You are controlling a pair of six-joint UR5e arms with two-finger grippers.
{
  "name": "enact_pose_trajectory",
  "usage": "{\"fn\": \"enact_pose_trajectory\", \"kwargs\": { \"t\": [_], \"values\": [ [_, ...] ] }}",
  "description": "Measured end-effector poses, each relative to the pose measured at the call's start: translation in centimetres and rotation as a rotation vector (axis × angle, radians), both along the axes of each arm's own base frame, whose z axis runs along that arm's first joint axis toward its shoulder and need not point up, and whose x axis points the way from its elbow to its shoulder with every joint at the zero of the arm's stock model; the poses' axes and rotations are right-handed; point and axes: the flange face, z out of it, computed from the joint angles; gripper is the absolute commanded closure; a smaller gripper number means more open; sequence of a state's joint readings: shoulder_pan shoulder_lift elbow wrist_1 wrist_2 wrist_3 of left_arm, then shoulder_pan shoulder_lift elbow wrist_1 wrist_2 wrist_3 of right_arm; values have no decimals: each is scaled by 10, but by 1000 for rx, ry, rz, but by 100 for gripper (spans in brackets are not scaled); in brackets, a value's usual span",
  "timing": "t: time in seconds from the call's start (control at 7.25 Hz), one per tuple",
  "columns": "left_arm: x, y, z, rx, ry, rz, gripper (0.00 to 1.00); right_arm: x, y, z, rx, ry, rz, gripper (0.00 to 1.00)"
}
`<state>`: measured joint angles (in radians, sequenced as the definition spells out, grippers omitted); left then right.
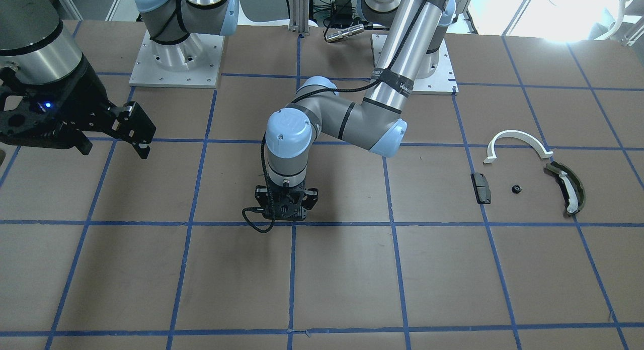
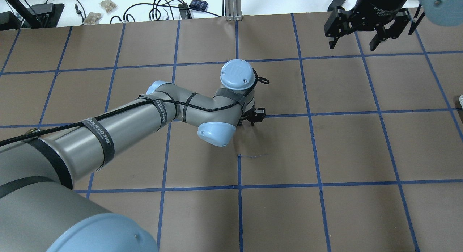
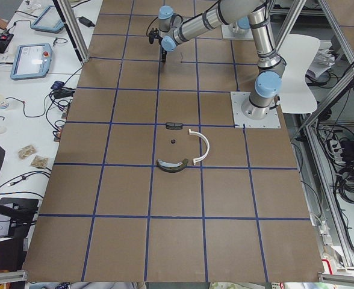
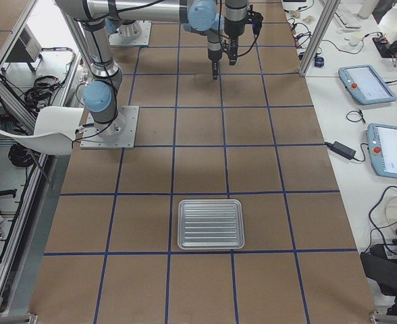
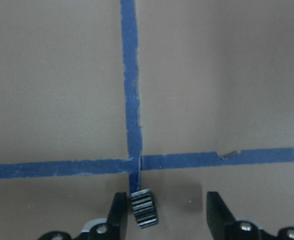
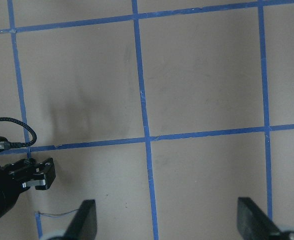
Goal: Place bearing gear from tray to pile
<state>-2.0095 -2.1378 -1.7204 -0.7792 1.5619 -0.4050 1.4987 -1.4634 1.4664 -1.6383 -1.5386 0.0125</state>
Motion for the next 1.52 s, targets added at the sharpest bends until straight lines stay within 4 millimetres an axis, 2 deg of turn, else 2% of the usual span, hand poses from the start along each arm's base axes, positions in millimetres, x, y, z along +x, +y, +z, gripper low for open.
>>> {"fn": "enact_pose_trajectory", "kwargs": {
  "t": [0.14, 0.41, 1.1, 1.38, 1.52],
  "values": [
    [0, 0, 0, 0, 0, 0, 87, 0, 0, 0, 0, 0, 0, 0],
    [2, 0, 1, 0, 2, 2, 100, 0, 0, 0, 0, 0, 0, 0],
    [7, -4, 7, -10, -11, 7, 100, 0, 0, 0, -1, 0, -1, 0],
    [33, -20, 22, -2, -43, 17, 100, 0, 0, 0, -1, 0, -1, 0],
    [62, -33, 33, -2, -62, -13, 100, 0, 0, 0, -1, 0, -1, 0]
  ]
}}
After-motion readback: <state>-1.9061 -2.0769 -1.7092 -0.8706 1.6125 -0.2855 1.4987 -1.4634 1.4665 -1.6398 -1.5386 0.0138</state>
